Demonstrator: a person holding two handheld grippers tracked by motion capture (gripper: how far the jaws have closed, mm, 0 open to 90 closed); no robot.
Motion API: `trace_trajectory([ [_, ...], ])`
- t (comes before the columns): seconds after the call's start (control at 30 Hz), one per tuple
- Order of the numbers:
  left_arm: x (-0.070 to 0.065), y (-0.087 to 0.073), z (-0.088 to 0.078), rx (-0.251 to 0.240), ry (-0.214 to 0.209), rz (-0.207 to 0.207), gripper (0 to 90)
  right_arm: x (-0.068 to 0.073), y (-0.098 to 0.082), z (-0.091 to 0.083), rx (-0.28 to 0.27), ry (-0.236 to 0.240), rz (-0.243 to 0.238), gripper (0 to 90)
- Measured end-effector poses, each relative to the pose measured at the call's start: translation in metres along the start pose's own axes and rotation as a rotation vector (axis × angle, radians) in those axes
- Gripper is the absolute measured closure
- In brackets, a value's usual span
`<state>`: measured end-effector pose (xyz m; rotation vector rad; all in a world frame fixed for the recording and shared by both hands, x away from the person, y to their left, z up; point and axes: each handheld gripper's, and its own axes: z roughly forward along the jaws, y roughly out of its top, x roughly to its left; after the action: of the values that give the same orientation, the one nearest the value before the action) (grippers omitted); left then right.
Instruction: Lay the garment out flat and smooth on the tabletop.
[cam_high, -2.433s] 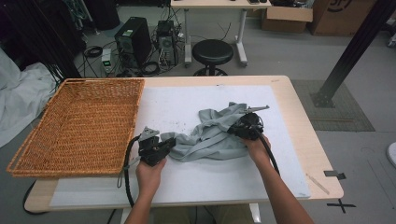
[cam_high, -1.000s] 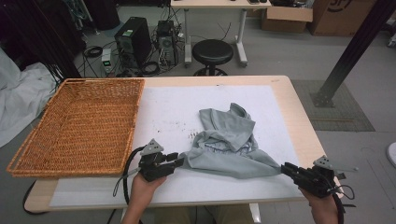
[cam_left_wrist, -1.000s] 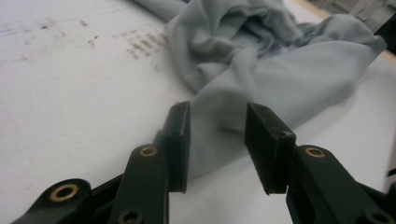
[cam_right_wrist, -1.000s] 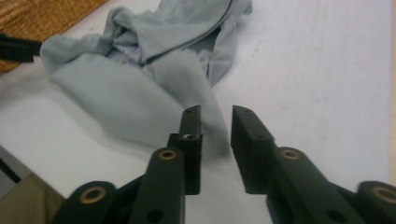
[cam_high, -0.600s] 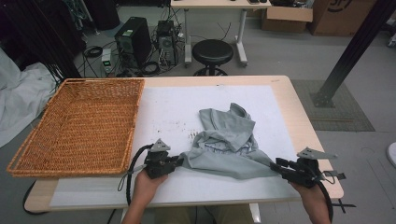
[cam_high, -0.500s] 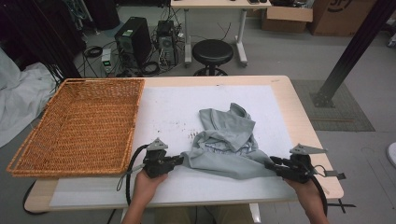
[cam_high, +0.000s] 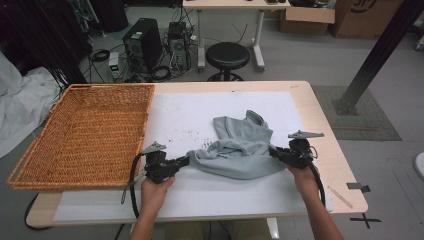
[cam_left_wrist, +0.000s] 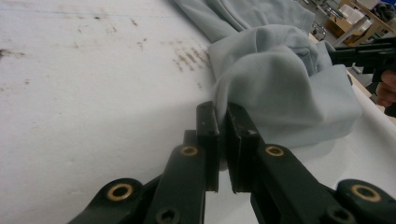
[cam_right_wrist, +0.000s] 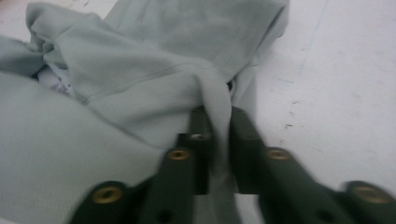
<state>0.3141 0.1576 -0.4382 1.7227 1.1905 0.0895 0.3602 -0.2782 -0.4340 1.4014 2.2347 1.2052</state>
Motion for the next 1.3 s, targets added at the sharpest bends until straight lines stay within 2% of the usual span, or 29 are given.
trace_trajectory([
  [0.1,-0.001,0.000,-0.001,0.002,-0.003,0.010,85.2,-0.005,-0.008,-0.016,-0.046,0.017,0.034,66.6],
  [0.13,-0.001,-0.001,-0.002,0.001,-0.005,0.011,85.1,-0.008,-0.017,-0.028,-0.058,0.025,0.044,65.4],
  [0.17,-0.002,-0.001,-0.002,-0.005,-0.009,0.009,85.1,-0.008,-0.017,-0.028,-0.058,0.025,0.044,65.4],
  [0.3,-0.003,-0.004,-0.006,-0.015,-0.027,0.006,85.2,-0.014,-0.034,-0.049,-0.095,0.044,0.055,61.1],
  [0.37,-0.004,-0.005,-0.008,-0.015,-0.041,0.004,85.2,-0.015,-0.041,-0.052,-0.063,0.048,0.048,59.6],
  [0.43,-0.006,-0.007,-0.011,-0.019,-0.069,-0.003,85.2,-0.017,-0.047,-0.047,-0.017,0.058,0.043,59.8],
  [0.5,-0.007,-0.008,-0.014,-0.025,-0.093,-0.009,85.2,-0.016,-0.051,-0.043,0.016,0.061,0.025,71.8],
  [0.53,-0.008,-0.008,-0.017,-0.028,-0.103,-0.010,85.2,-0.014,-0.053,-0.042,0.013,0.068,0.015,84.1],
  [0.57,-0.009,-0.009,-0.020,-0.027,-0.116,-0.007,85.2,-0.012,-0.054,-0.044,0.008,0.083,0.013,84.8],
  [0.8,-0.017,-0.017,-0.040,-0.020,-0.158,0.015,85.2,0.004,-0.053,-0.075,-0.054,0.137,-0.033,85.7],
  [1.13,-0.032,-0.037,-0.076,-0.040,-0.267,0.034,85.1,0.029,-0.068,-0.126,-0.129,0.213,-0.052,85.5],
  [1.23,-0.036,-0.045,-0.082,-0.029,-0.288,0.040,85.1,0.036,-0.074,-0.139,-0.136,0.235,-0.056,85.5],
  [1.3,-0.038,-0.052,-0.085,-0.008,-0.284,0.054,85.1,0.040,-0.079,-0.145,-0.127,0.246,-0.061,85.5],
])
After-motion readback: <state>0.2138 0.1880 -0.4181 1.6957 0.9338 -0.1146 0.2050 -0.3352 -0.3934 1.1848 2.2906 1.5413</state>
